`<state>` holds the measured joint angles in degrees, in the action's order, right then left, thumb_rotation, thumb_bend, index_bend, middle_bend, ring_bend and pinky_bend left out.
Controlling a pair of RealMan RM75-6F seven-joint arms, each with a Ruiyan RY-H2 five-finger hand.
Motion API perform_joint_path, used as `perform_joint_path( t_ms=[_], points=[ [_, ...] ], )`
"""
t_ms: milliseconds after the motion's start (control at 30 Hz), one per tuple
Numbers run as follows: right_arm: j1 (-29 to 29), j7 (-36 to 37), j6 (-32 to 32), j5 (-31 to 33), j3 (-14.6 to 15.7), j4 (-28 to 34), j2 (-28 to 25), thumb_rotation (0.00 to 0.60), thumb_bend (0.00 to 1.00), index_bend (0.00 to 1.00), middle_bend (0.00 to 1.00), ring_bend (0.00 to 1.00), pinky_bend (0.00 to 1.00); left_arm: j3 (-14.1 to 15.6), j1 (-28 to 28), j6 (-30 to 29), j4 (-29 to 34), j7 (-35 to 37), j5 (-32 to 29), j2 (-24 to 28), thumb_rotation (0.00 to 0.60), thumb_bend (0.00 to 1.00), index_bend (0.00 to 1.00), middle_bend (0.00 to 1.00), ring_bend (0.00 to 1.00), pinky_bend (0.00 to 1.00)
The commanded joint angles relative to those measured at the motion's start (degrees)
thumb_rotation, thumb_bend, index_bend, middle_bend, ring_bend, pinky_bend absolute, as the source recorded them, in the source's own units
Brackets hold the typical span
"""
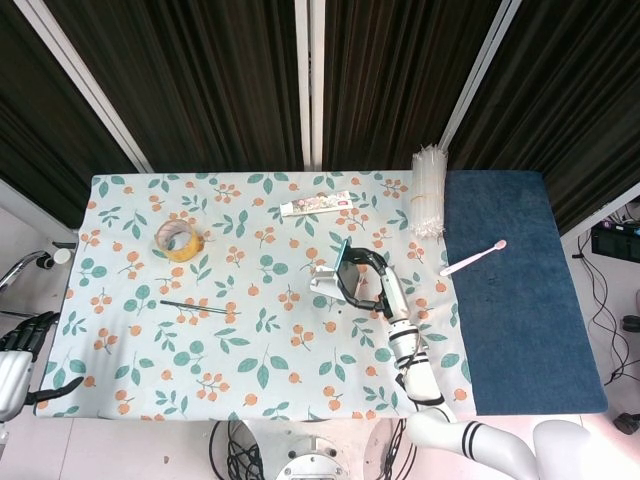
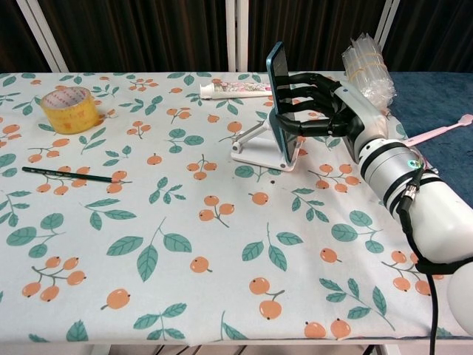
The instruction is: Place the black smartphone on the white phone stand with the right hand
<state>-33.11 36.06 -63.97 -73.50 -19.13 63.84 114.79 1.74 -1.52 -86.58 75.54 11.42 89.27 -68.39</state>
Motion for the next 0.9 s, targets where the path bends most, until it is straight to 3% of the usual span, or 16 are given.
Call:
perform_joint_path(
  t_ms=[33,900],
  points=[
    [-0.06,0.04,-0.17,-0.21,0.02,-0.21,0.10,0.600,0.37,0.59,0.41,0.39,0.00,-0.01,0.01,-0.04,-0.08,0.03,0.04,-0.01,0.441,0.02,0.10,0.09,0.11,0.22],
    [-0.27,0.49,0.59,-0.36,0.04,-1.86,0.19,0.600,0.37,0.59,0.40,0.39,0.00,-0.07,0.11,0.49,-0.67,0.37,-0.36,-0.34,0.442,0.02,0.10,0.09,0.11,0.22]
  ],
)
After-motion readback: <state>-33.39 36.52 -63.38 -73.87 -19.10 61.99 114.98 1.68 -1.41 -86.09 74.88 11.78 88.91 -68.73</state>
